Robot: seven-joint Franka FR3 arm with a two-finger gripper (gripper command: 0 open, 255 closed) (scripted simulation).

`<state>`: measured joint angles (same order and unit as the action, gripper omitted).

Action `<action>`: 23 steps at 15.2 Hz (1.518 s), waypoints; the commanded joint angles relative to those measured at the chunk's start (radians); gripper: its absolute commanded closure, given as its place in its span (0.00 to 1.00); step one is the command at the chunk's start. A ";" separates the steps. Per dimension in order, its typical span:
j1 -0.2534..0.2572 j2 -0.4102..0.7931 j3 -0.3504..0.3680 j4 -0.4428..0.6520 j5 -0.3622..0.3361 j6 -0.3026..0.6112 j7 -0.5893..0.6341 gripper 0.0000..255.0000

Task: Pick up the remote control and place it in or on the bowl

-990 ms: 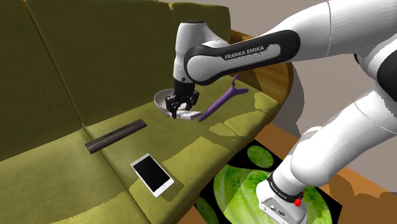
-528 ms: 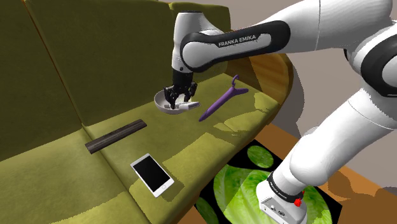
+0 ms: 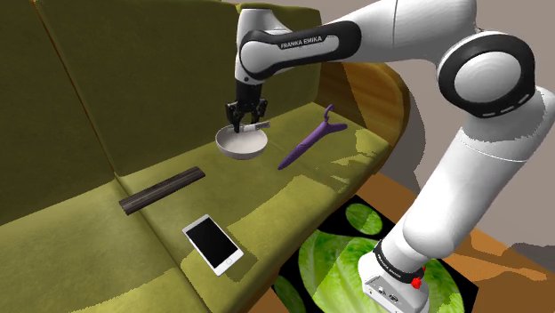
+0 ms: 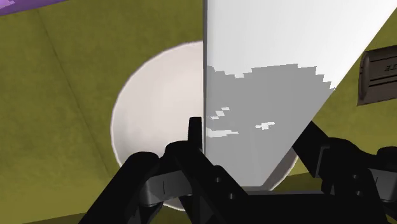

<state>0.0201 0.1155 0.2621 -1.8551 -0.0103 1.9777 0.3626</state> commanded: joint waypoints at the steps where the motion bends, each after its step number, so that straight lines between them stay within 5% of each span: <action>1: -0.011 0.070 -0.013 0.092 -0.017 -0.024 -0.021 1.00; 3: -0.019 0.133 -0.024 0.179 -0.030 -0.049 -0.039 1.00; 16: -0.017 0.184 -0.029 0.064 -0.045 0.115 -0.031 1.00; 23: -0.018 0.184 -0.028 0.064 -0.045 0.115 -0.031 1.00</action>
<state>0.0060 0.2975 0.2384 -1.7903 -0.0538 2.0876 0.3320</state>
